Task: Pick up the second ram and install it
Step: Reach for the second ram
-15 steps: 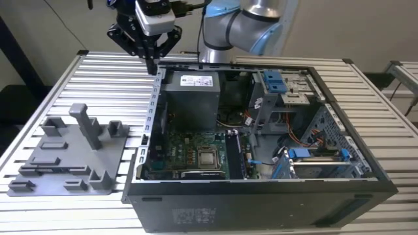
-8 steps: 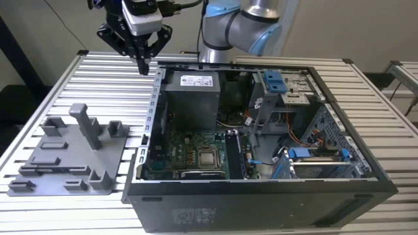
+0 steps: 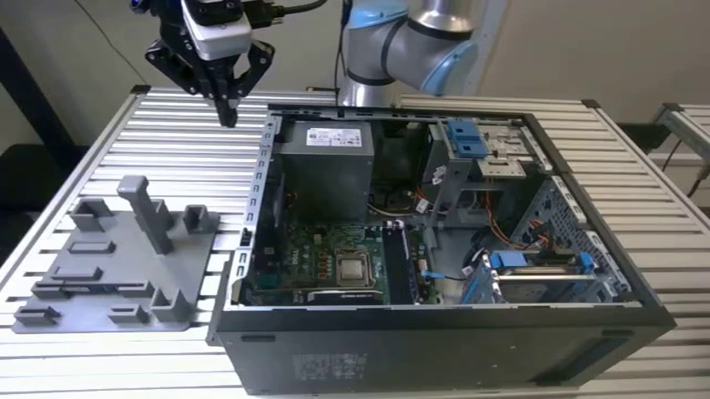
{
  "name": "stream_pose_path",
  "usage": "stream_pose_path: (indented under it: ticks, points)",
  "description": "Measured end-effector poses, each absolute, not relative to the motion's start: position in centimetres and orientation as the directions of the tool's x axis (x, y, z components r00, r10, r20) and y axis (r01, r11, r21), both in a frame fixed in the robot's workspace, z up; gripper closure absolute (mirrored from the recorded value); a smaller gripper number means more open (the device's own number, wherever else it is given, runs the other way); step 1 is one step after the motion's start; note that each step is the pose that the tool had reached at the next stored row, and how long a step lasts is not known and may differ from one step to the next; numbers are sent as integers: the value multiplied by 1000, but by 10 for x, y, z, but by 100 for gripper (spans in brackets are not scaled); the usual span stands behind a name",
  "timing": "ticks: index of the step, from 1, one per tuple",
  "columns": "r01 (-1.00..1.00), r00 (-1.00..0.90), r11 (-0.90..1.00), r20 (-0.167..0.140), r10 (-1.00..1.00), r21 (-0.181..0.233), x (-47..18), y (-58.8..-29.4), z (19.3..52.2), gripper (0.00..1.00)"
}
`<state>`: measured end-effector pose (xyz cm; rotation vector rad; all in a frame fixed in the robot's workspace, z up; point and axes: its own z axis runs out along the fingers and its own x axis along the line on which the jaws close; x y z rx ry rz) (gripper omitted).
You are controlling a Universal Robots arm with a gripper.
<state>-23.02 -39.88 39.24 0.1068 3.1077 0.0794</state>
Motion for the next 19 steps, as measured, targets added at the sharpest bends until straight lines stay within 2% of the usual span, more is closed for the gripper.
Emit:
stream_pose_path:
  ticks: [7,19]
  points:
    - [67,-997,996,-29,68,52,-248,-399,392,89]
    - [67,-998,996,14,66,54,-278,-398,392,89]
